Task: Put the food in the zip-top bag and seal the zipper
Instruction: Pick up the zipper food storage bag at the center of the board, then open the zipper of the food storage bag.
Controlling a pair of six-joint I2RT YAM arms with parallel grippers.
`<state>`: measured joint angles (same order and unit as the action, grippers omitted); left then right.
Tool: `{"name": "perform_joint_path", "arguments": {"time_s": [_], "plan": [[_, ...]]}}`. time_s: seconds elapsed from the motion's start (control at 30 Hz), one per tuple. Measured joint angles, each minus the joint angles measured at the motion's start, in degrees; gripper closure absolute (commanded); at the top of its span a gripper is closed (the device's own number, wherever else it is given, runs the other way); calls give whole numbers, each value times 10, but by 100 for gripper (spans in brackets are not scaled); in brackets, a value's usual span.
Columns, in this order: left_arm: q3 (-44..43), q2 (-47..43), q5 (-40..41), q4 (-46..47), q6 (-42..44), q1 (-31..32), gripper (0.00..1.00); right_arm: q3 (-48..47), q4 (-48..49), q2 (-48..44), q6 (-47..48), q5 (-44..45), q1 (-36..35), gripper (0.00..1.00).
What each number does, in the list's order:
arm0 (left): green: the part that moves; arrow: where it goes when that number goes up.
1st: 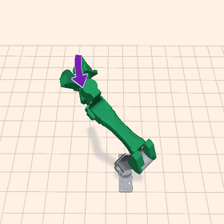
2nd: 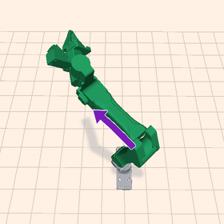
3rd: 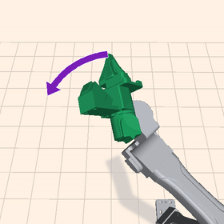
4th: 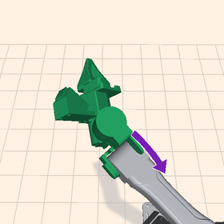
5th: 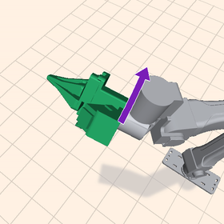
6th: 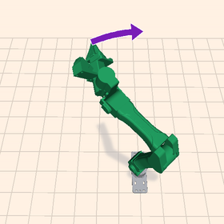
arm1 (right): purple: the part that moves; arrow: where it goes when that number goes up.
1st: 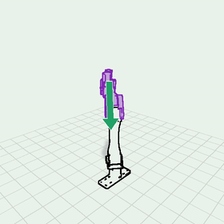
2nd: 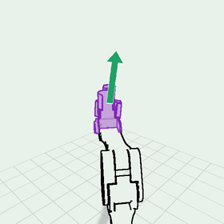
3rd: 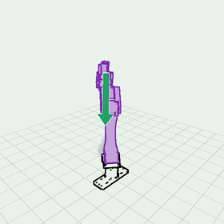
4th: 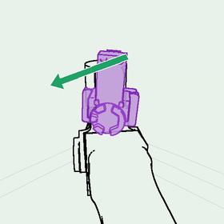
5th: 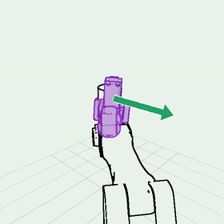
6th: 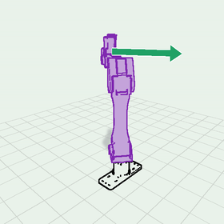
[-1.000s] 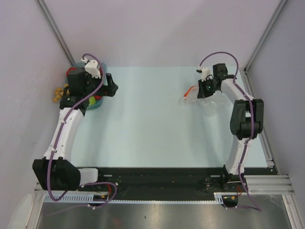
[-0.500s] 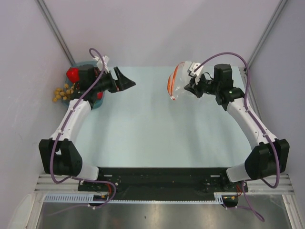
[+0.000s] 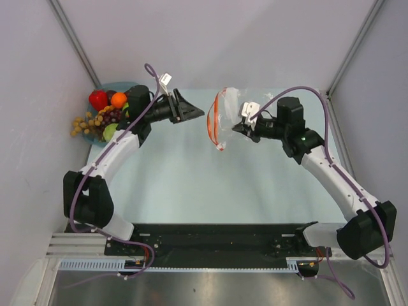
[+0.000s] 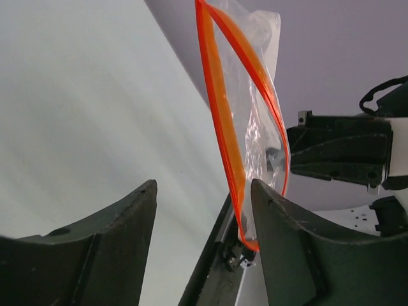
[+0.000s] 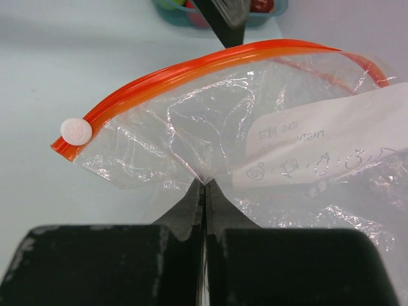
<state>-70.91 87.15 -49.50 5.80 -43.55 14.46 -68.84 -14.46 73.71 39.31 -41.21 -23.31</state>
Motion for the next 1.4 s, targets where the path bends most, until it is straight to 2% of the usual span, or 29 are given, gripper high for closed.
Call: {"name": "perform_joint_path", "arguments": {"time_s": [0.23, 0.33, 0.43, 0.47, 0.5, 0.57, 0.6, 0.67, 0.7, 0.77, 0.8, 0.83, 1.0, 1.1, 1.4], "plan": [[28, 16, -28, 91, -86, 17, 40, 18, 20, -21, -1, 0, -31, 100], [50, 22, -41, 157, -147, 18, 55, 29, 36, -27, -3, 3, -41, 100], [78, 30, -52, 229, -212, 18, 84, 39, 46, -28, -3, 8, -48, 100], [85, 33, -53, 249, -230, 18, 100, 42, 48, -28, -4, 9, -49, 100], [90, 35, -55, 267, -245, 18, 100, 45, 50, -28, -7, 12, -51, 100], [94, 36, -58, 293, -262, 18, 100, 48, 55, -27, -12, 17, -51, 87], [94, 36, -59, 297, -263, 18, 100, 49, 58, -25, -17, 21, -51, 65], [89, 30, -52, 274, -235, 19, 100, 49, 61, -23, -32, 37, -52, 41], [82, 25, -39, 237, -201, 21, 100, 49, 62, -22, -40, 46, -51, 25], [63, 8, 4, 141, -112, 30, 100, 50, 61, -23, -64, 64, -50, 16], [54, 0, 28, 106, -72, 37, 100, 50, 59, -24, -76, 76, -47, 5], [44, -10, 57, 65, -28, 48, 100, 50, 57, -25, -89, 85, -44, 2], [22, -40, 168, -60, 126, 111, 100, 50, 47, -44, -184, 140, -24, 1], [22, -40, 221, -100, 176, 136, 100, 50, 49, -54, -251, 161, -10, 11], [22, -40, 304, -124, 227, 181, 100, 42, 54, 8, -491, 162, 43, 23]]}}
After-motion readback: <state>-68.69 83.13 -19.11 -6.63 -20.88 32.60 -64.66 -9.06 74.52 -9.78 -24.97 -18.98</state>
